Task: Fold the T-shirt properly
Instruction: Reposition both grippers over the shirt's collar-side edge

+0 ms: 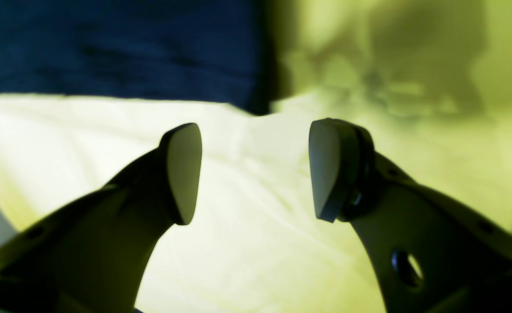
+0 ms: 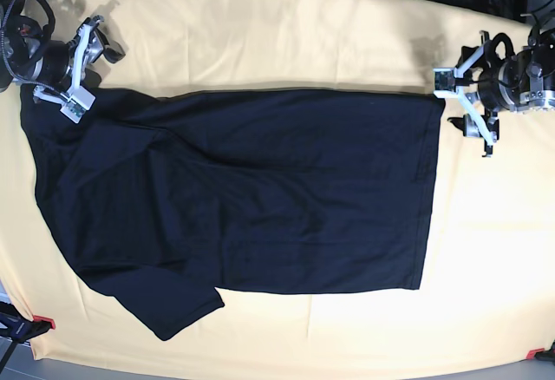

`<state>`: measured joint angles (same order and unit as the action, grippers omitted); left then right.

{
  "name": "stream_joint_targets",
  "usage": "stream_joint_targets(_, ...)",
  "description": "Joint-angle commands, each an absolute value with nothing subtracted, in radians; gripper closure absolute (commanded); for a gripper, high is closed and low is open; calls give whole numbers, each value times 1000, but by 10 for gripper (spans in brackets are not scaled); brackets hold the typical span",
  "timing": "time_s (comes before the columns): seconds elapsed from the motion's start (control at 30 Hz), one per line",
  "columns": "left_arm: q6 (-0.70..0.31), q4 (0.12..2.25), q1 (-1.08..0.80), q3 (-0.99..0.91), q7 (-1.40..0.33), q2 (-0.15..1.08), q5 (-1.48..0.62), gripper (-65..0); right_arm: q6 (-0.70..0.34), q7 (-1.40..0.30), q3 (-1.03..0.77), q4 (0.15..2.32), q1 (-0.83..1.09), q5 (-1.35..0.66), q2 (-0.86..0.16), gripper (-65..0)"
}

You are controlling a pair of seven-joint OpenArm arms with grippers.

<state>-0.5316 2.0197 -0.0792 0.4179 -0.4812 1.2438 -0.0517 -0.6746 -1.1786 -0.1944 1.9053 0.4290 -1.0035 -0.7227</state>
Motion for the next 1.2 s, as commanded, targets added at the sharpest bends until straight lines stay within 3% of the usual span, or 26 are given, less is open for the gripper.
stream_joint_targets(0.0, -529, 2022, -69, 406, -463, 1258, -52, -392, -678, -1164, -207, 1919, 421, -1018, -742, -403)
stream_joint_targets(0.5, -530, 1946, -69, 406, -386, 1161, 39, -390, -678, -1164, -207, 1919, 422, -1018, -743, -403)
stream_joint_targets(0.8, -422, 1942, -69, 406, -362, 1149, 78, -390, -678, -1164, -207, 1919, 422, -1018, -743, -403)
stream_joint_targets(1.0, -454, 1942, -69, 406, -340, 1141, 78, -390, -677, -1164, -207, 1919, 422, -1018, -742, -403)
stream_joint_targets(1.1, -561, 1942, -69, 406, -339, 1142, 78, -390, -677, -1164, -207, 1919, 422, -1018, -742, -403)
stream_joint_targets(1.17, -577, 1942, -69, 406, -339, 1142, 75, -390, -677, -1164, -207, 1919, 422, -1018, -742, -403)
